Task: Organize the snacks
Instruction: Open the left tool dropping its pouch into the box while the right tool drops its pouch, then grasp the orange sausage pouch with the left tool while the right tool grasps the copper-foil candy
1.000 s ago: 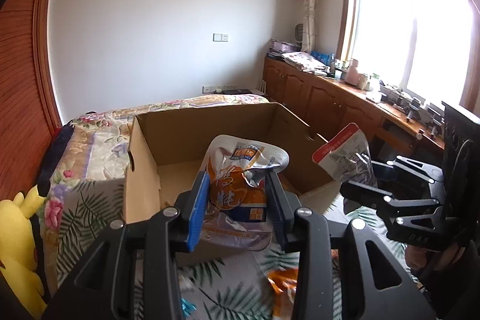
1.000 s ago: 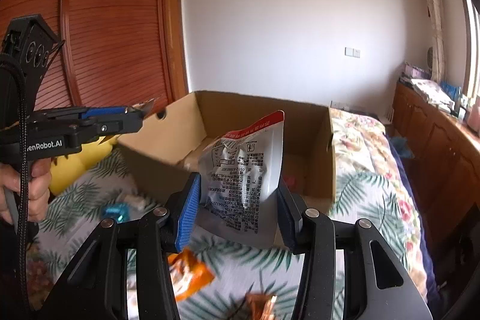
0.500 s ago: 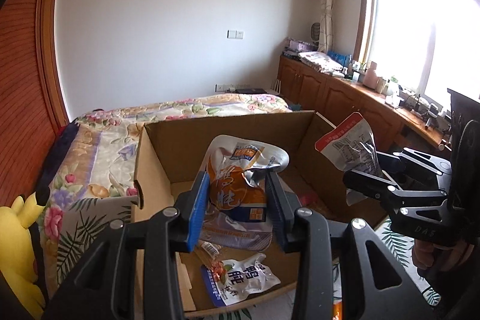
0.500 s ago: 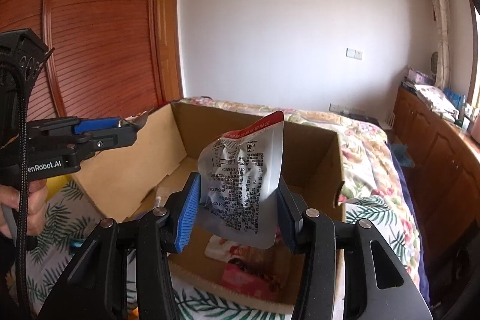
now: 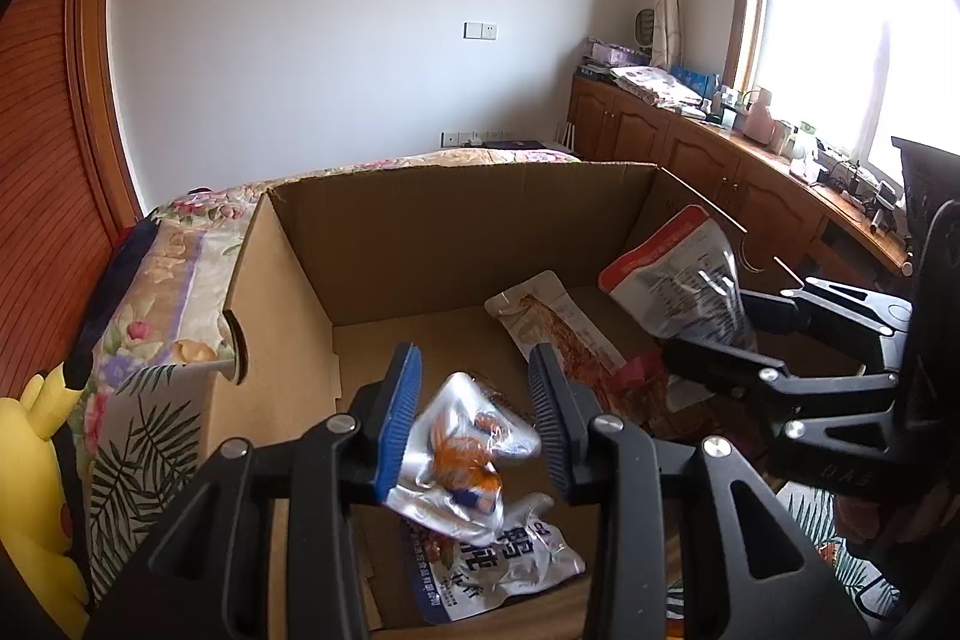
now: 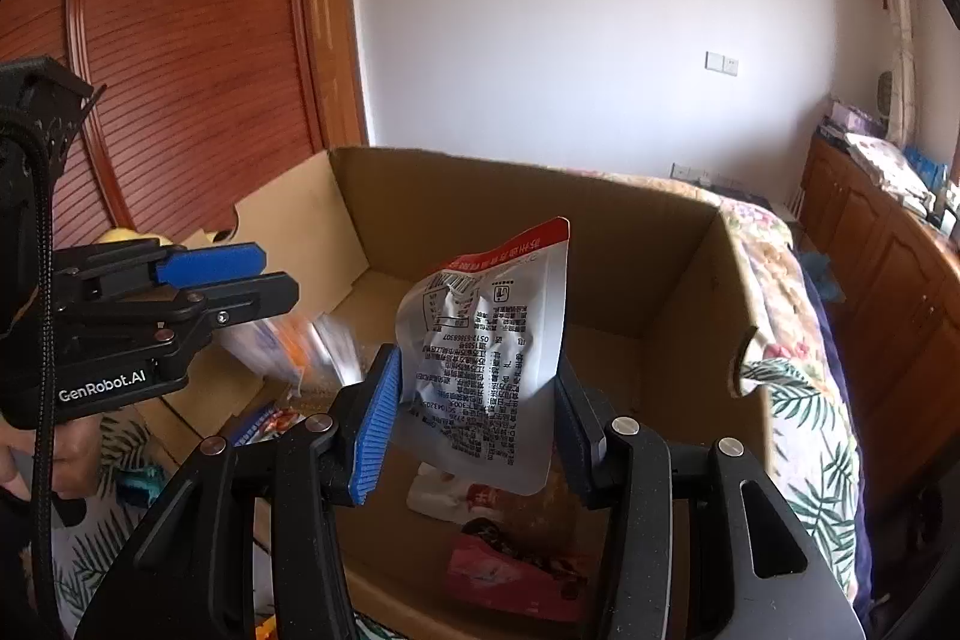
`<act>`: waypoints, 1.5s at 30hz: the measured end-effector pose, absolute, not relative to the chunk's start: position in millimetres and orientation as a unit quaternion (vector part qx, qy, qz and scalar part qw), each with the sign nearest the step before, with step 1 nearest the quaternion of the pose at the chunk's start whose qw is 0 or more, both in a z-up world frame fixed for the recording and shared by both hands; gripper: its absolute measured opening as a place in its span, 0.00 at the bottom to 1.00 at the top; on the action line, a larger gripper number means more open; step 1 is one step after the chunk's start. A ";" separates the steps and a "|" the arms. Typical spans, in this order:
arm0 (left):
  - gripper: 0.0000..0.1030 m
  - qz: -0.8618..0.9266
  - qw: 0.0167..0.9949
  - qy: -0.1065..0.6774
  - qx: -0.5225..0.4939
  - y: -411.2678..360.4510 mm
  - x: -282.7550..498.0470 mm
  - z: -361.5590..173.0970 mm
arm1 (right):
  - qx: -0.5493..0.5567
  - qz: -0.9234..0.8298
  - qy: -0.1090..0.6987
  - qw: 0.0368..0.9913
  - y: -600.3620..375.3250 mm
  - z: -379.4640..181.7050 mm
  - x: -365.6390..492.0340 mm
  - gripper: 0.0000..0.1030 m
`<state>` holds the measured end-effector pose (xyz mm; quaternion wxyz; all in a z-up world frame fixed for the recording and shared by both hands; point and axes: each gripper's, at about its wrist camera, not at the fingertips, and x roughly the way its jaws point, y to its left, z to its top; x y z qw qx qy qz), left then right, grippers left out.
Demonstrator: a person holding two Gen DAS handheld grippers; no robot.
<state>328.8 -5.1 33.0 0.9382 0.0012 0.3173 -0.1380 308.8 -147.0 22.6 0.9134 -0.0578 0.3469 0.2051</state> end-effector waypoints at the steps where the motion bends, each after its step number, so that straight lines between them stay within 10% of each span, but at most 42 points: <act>1: 0.36 -0.138 0.938 0.318 0.004 -6.0 328.2 32.3 | -0.060 0.205 0.348 0.913 -145.7 20.7 308.8 0.46; 20: 0.39 -0.136 0.940 0.314 0.006 -1.4 312.3 39.1 | -0.062 0.212 0.345 0.912 -143.0 25.6 296.2 0.52; 45: 0.71 -0.143 0.940 0.311 0.013 12.6 200.3 43.7 | -0.031 0.171 0.337 0.925 -190.0 42.7 182.5 0.53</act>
